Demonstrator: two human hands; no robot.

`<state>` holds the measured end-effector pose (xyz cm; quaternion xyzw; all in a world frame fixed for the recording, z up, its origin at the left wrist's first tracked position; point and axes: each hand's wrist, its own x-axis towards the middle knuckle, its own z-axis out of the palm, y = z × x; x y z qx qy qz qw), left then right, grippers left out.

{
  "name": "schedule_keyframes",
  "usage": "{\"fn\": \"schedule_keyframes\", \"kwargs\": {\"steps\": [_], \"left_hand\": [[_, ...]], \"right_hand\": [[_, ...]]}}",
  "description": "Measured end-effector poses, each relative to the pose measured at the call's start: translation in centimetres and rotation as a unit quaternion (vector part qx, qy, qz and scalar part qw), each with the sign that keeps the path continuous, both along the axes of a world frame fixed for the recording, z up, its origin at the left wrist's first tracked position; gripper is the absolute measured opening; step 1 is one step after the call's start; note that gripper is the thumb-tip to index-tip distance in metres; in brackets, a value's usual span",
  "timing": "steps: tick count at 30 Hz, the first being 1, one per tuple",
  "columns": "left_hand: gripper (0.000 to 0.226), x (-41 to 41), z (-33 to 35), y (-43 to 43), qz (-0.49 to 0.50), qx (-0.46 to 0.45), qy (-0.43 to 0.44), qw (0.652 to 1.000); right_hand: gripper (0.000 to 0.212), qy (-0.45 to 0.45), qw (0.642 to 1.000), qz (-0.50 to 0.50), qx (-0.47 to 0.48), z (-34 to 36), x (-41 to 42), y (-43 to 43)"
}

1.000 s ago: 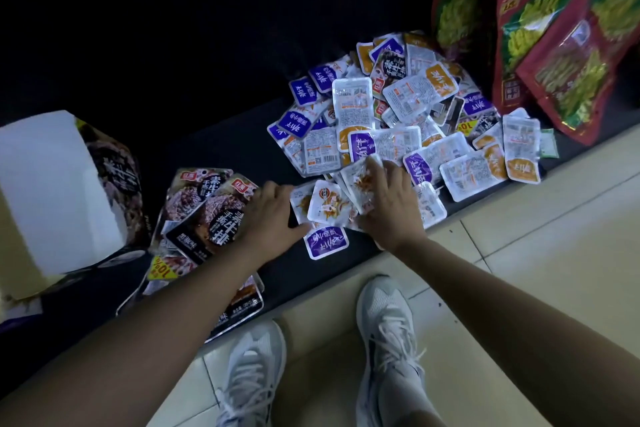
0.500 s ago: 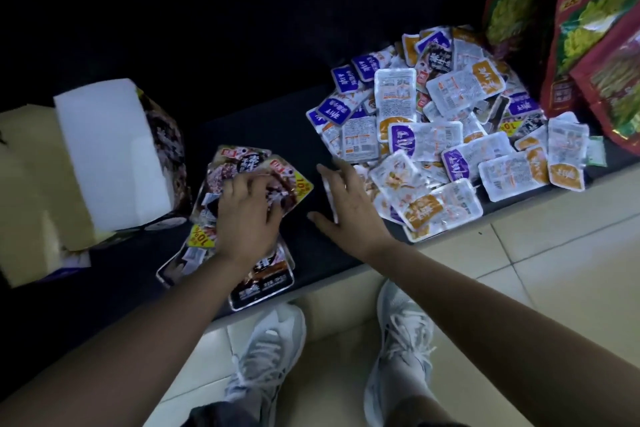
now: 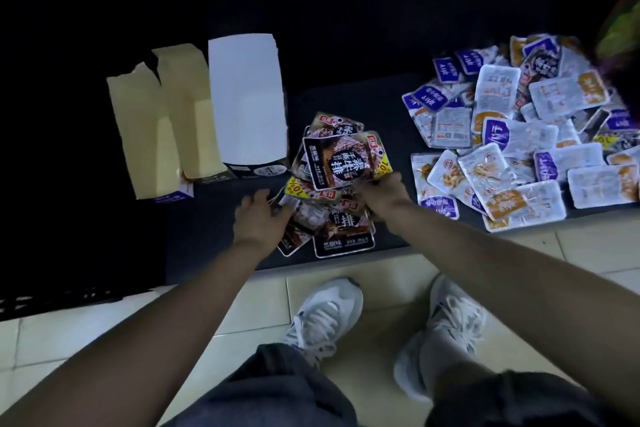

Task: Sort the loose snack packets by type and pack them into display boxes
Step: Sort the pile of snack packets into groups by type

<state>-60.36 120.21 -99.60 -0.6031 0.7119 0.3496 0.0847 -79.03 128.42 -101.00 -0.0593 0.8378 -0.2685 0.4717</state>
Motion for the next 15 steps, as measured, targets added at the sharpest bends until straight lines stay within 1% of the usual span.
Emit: {"fn": "schedule_keyframes", "kwargs": {"steps": [2, 3, 5, 6, 7, 8, 10, 11, 12, 13, 15], "left_hand": [[0.06, -0.3, -0.4, -1.0, 0.056, 0.051, 0.034, 0.997], [0.058, -0.4, -0.5, -1.4, 0.078, 0.077, 0.052, 0.993], [0.05, -0.7, -0.9, -2.0, 0.091, 0.115, 0.09, 0.985], [0.046, -0.8, -1.2, -2.1, 0.094, 0.134, 0.106, 0.981], [0.048, -0.8, -1.4, -2.2, 0.101, 0.157, 0.122, 0.975], [0.054, -0.7, -1.6, -2.3, 0.114, 0.181, 0.133, 0.968], [0.066, -0.3, -2.1, -2.4, 0.147, 0.2, 0.147, 0.957], [0.061, 0.0, -2.2, -2.5, 0.153, 0.193, 0.157, 0.956], [0.048, 0.3, -2.1, -2.6, 0.15, 0.182, 0.164, 0.958], [0.036, 0.9, -2.2, -2.7, 0.143, 0.165, 0.165, 0.962], [0.024, 2.2, -2.4, -3.1, 0.123, 0.134, 0.152, 0.971]], "right_hand": [[0.087, -0.075, 0.994, -0.084, -0.001, 0.6, -0.7, -0.9], [0.088, -0.096, 0.991, -0.099, 0.002, 0.7, -0.9, -1.4], [0.092, -0.093, 0.988, -0.119, 0.014, 0.6, -0.5, -2.2], [0.094, -0.071, 0.989, -0.123, 0.027, 0.4, 0.1, -2.4], [0.092, -0.048, 0.991, -0.12, 0.035, 0.0, 0.8, -2.5], [0.09, -0.037, 0.991, -0.119, 0.044, -0.3, 2.0, -2.5], [0.091, -0.039, 0.992, -0.112, 0.042, -1.1, 4.4, -2.2], [0.09, -0.058, 0.992, -0.104, 0.033, -1.6, 5.5, -2.1], [0.081, -0.078, 0.992, -0.096, 0.019, -2.1, 6.3, -1.9], [0.065, -0.091, 0.992, -0.087, 0.001, -2.2, 7.1, -1.8], [0.038, -0.115, 0.991, -0.068, -0.023, -2.1, 8.3, -1.3]]}}
